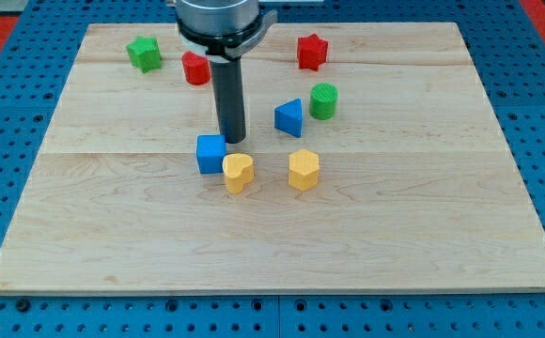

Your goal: Push the blue cube towards the bottom left

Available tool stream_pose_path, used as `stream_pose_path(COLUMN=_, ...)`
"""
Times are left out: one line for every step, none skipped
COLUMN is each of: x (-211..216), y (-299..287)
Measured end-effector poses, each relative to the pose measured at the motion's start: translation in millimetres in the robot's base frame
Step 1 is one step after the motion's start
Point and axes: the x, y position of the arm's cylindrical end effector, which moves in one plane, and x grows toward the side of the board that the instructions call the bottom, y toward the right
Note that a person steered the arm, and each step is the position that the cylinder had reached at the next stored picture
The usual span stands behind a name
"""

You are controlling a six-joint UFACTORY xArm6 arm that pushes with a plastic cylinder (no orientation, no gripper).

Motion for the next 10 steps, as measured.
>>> stream_pose_path(x=14, y=50)
stream_pose_path(x=23, y=78)
stream_pose_path(x=15, y=76)
stream_pose_path(x=9, y=62)
stream_pose_path(x=8, y=18)
stream_pose_path(x=8, y=-41)
stream_pose_path(x=8, y=-79)
stream_pose_path(x=8, y=-77)
stream_pose_path(x=8, y=-29)
stream_pose_path(x=29, y=-34)
